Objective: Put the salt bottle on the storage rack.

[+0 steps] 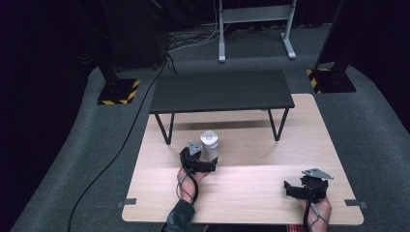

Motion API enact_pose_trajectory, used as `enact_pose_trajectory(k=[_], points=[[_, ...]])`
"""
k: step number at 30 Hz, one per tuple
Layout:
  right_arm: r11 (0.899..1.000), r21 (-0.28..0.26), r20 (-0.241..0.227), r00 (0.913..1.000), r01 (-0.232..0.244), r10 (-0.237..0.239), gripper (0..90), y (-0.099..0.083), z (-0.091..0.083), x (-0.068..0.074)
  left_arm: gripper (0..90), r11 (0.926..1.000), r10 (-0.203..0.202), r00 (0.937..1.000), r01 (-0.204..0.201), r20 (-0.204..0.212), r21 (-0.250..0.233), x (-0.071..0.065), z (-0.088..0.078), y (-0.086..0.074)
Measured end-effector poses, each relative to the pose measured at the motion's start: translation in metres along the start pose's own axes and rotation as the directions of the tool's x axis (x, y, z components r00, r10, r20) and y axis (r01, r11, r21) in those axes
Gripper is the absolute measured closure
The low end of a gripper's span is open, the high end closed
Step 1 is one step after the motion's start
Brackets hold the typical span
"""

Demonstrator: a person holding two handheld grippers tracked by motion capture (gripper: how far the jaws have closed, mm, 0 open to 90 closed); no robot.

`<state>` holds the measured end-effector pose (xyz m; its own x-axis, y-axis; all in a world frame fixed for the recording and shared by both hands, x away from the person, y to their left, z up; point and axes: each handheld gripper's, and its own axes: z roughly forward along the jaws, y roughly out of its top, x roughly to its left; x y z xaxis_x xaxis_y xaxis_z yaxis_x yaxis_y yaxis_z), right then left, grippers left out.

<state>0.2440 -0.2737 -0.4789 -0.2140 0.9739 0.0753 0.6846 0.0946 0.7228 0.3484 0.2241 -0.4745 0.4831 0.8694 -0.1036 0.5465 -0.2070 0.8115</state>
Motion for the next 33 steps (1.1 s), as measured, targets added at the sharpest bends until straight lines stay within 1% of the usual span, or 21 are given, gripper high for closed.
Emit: enact_pose_trajectory(k=[5, 11, 16, 18, 19, 20, 21, 22, 24, 25, 28, 33], points=[[1.0, 0.0, -0.001, 1.0, -0.001, 0.001, 0.0, 0.0, 0.0, 0.0, 0.0, 1.0, 0.001, 1.0, -0.001, 0.003, 0.002, 0.002, 0.009, 0.005], [1.0, 0.0, -0.002, 1.0, 0.002, -0.002, 0.0, 0.0, 0.0, 0.0, 0.0, 1.0, 0.003, 1.0, -0.003, 0.005, 0.007, 0.004, 0.016, 0.011], [1.0, 0.0, -0.002, 1.0, 0.001, -0.001, 0.0, 0.0, 0.0, 0.0, 0.2, 1.0, -0.003, 0.9997, 0.003, -0.025, -0.001, -0.002, 0.018, 0.012], [1.0, 0.0, -0.002, 1.0, 0.003, -0.003, 0.0, 0.0, 0.0, 0.0, 0.3, 1.0, -0.001, 0.9998, 0.001, -0.021, -0.001, -0.001, 0.019, 0.012], [1.0, 0.0, -0.002, 1.0, 0.003, -0.003, 0.0, 0.0, 0.0, 0.0, 1.7, 0.9999, 0.002, 0.9998, -0.002, -0.02, -0.01, -0.001, 0.02, 0.01], [1.0, 0.0, -0.002, 1.0, 0.003, -0.003, 0.0, 0.0, 0.0, 0.0, 10.9, 0.9998, 0.01, 0.9998, -0.01, -0.019, -0.017, -0.001, 0.02, 0.009], [1.0, 0.0, -0.002, 1.0, 0.003, -0.003, 0.0, 0.0, 0.0, 0.0, 19.3, 0.9996, 0.019, 0.9997, -0.018, 0.015, -0.02, 0.004, 0.021, 0.009], [1.0, 0.0, -0.002, 1.0, 0.003, -0.003, 0.0, 0.0, 0.0, 0.0, 25.3, 0.9993, 0.03, 0.9995, -0.029, 0.007, -0.024, 0.002, 0.022, 0.009], [1.0, 0.0, -0.004, 1.0, 0.002, -0.002, 0.0, 0.0, 0.0, -0.001, 27.2, 0.9969, 0.074, 0.9972, -0.074, -0.016, -0.027, -0.004, 0.022, 0.01], [1.0, -0.001, -0.004, 1.0, 0.002, -0.002, 0.0, 0.0, 0.0, -0.001, 27.6, 0.996, 0.083, 0.9964, -0.083, -0.019, -0.032, -0.005, 0.022, 0.009], [1.0, -0.001, -0.004, 1.0, 0.0, 0.0, 0.0, 0.0, 0.0, -0.001, 27.9, 0.9949, 0.088, 0.9959, -0.088, -0.021, -0.048, -0.005, 0.022, 0.005], [1.0, -0.001, -0.007, 1.0, 0.0, 0.0, 0.0, 0.0, 0.0, -0.001, 28.1, 0.994, 0.091, 0.9956, -0.092, -0.022, -0.058, -0.005, 0.022, 0.002]])
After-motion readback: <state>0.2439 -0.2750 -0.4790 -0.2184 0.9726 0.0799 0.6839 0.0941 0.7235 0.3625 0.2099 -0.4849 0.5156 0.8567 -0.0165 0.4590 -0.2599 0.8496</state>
